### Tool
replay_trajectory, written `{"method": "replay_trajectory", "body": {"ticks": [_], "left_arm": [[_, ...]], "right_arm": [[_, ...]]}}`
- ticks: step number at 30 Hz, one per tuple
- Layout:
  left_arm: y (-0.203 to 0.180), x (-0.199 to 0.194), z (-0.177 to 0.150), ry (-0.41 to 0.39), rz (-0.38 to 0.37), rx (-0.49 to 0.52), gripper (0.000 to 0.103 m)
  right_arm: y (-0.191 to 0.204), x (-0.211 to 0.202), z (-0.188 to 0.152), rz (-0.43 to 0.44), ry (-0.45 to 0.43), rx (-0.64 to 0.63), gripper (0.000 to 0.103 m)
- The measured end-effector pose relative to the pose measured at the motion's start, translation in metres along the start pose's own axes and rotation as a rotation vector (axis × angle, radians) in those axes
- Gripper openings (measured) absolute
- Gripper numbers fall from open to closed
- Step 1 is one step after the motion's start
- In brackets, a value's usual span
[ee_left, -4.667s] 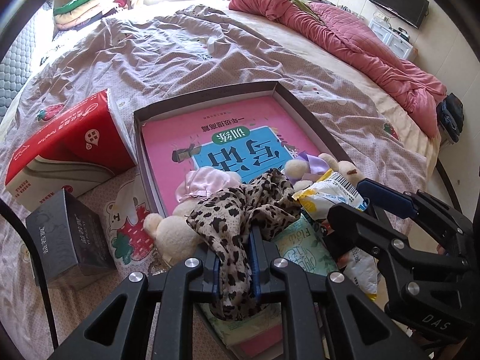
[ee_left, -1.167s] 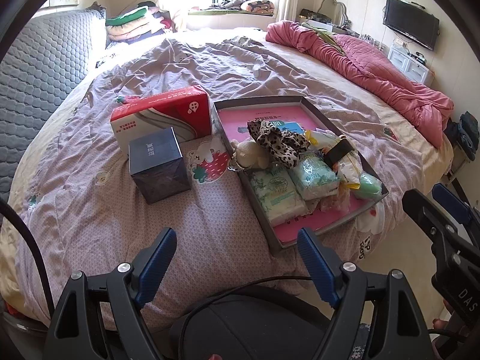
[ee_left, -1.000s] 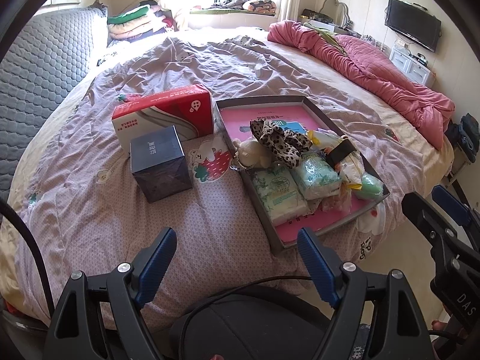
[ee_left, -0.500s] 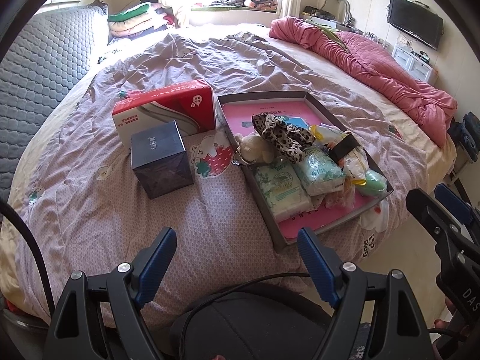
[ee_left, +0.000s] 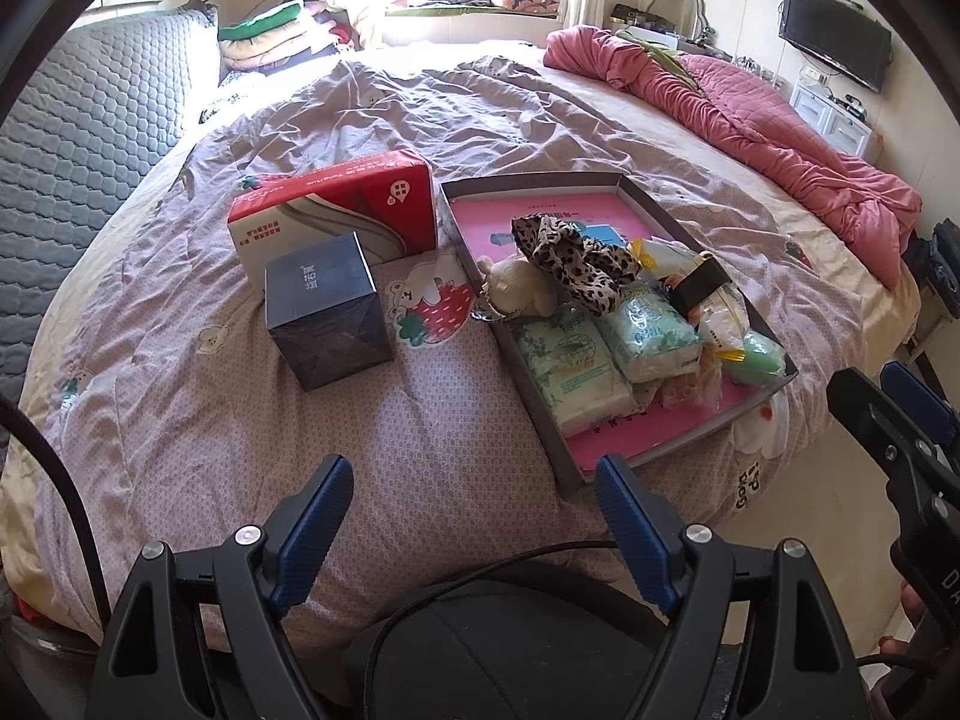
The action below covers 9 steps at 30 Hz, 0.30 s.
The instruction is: Organize soft objects
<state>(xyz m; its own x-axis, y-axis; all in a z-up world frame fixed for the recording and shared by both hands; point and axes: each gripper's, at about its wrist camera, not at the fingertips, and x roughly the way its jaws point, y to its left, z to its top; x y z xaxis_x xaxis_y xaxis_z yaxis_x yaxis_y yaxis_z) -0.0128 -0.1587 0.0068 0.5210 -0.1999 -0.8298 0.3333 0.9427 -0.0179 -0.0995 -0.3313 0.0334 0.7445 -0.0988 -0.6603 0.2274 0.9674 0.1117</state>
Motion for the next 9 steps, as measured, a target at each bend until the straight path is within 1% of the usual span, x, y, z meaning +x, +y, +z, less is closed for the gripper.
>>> {"method": "replay_trajectory", "body": {"ticks": [6, 9], "left_arm": [[0.0007, 0.0008, -0.0008, 0.002, 0.003, -0.002, 0.082], [0.0037, -0.0003, -0.0015, -0.004, -0.01, -0.014, 0.082]], "right_arm": [[-0.0005, 0.0022, -0.0009, 0.007, 0.008, 0.003, 0.079], [0.0001, 0.0047, -0.0015, 0.018, 0.016, 0.003, 0.079]]}}
